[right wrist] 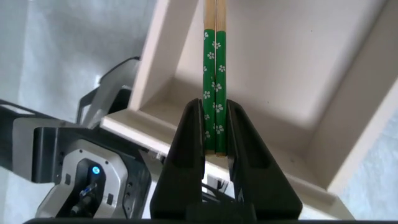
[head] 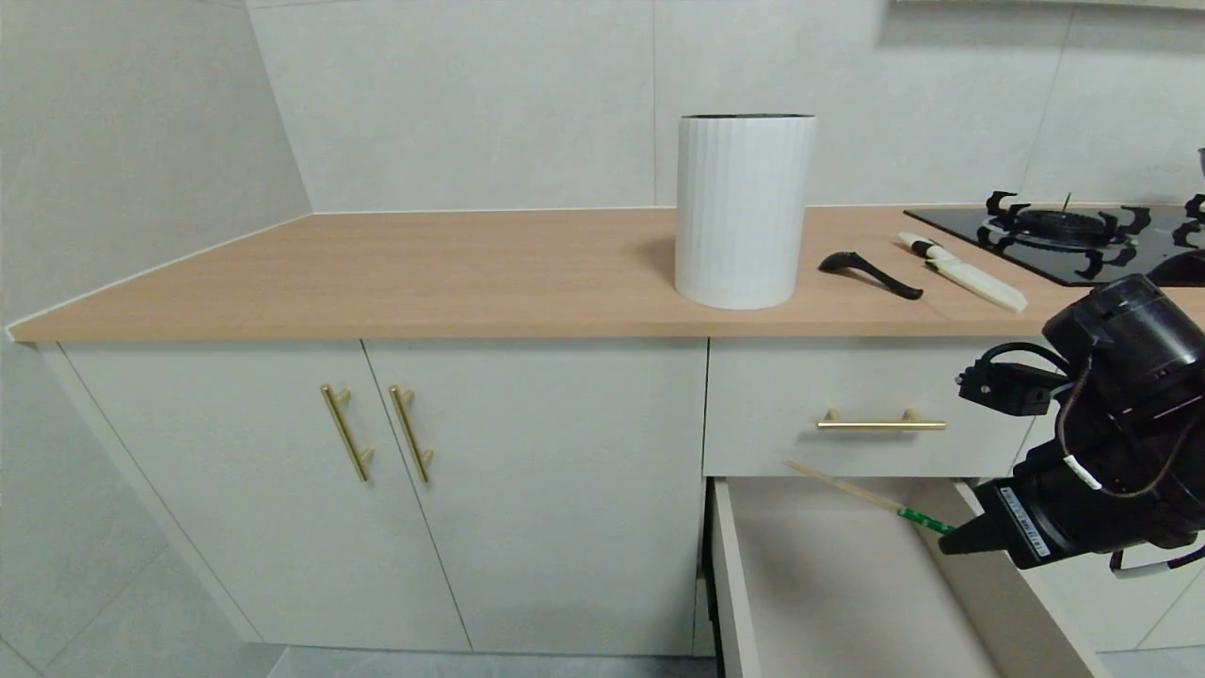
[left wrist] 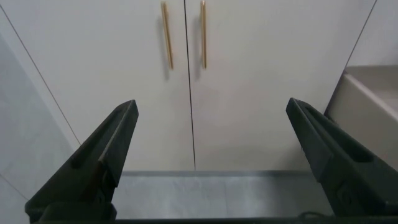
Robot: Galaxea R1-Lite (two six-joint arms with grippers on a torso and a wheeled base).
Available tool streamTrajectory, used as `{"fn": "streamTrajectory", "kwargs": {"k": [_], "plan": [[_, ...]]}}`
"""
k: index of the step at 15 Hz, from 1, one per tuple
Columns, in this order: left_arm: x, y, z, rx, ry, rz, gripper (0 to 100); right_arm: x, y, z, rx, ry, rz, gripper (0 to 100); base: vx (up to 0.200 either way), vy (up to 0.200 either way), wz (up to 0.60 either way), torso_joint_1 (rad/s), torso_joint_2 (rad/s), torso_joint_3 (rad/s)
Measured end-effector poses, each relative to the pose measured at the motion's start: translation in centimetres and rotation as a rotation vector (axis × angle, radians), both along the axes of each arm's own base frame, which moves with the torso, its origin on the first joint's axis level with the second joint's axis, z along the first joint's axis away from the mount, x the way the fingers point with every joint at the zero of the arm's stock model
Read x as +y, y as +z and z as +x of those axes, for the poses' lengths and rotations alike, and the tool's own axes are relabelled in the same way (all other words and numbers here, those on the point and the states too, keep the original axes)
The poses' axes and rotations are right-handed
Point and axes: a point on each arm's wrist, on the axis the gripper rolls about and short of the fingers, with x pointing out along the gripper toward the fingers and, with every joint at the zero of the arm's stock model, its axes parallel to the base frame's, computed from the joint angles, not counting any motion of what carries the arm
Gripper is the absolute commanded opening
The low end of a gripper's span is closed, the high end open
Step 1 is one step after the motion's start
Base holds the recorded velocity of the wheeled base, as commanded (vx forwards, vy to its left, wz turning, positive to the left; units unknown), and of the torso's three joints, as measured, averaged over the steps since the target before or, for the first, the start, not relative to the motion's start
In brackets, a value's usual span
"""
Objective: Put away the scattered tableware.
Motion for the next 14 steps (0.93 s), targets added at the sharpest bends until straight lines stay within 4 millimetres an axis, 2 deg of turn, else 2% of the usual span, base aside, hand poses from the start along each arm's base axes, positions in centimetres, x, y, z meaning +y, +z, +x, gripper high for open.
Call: {"fn": "streamTrajectory", "kwargs": {"k": [4, 11, 14], "plan": [[0.0, 0.0, 0.0, 0.0, 0.0, 0.0, 100, 0.1, -0.2, 0.2, 0.008, -0.001, -0.003, 0, 0.0, 0.0, 0.0, -0.071, 0.33, 0.249], [0.0, 0.0, 0.0, 0.0, 0.0, 0.0, 100, 0.3, -0.7, 0.6, 0.027, 0.002, -0.01, 0, 0.0, 0.0, 0.0, -0.006, 0.02, 0.012], [0.0, 0.0, 0.0, 0.0, 0.0, 0.0, 100, 1.2, -2.3, 2.3, 0.04, -0.002, -0.029, 0, 0.0, 0.0, 0.0, 0.0, 0.0, 0.0]]}}
